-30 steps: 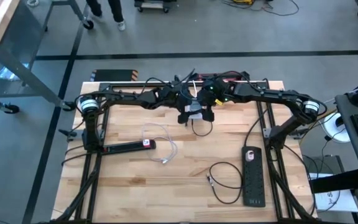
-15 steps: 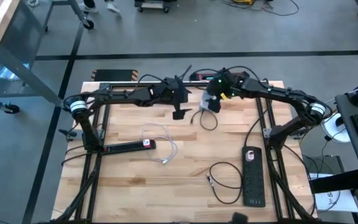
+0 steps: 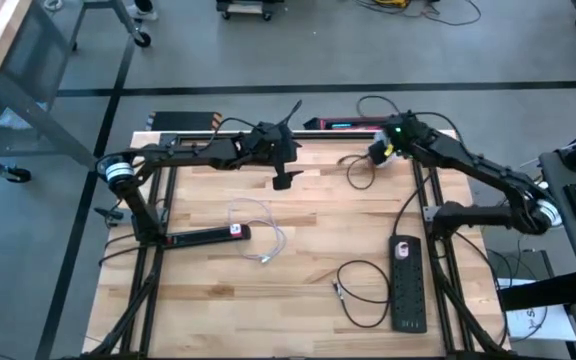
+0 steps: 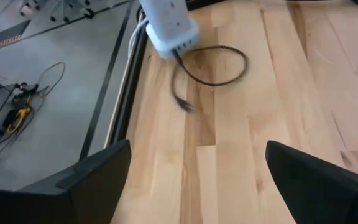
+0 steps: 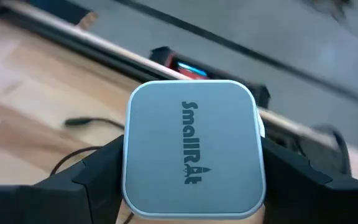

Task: Insert USB
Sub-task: Move the white outlet extension to the top right of the table

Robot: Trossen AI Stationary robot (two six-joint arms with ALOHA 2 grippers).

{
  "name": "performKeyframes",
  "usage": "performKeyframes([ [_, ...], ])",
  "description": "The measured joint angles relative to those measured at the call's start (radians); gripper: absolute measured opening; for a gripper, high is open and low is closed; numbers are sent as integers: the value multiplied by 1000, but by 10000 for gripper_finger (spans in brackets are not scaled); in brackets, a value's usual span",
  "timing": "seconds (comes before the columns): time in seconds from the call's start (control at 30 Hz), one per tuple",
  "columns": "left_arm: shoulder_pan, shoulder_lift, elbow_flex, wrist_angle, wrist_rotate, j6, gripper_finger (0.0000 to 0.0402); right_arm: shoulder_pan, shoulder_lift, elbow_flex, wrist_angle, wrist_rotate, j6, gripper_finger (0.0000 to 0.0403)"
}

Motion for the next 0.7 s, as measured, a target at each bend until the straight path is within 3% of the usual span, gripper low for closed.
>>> performKeyframes([
  [0.23,1,0,-1,2,1,-1,347,-84,-50,-16,-40,-15,203,279],
  [0.7,1,1,-1,-12,-1,-9,321,-116,118,-1,75,29,190,279],
])
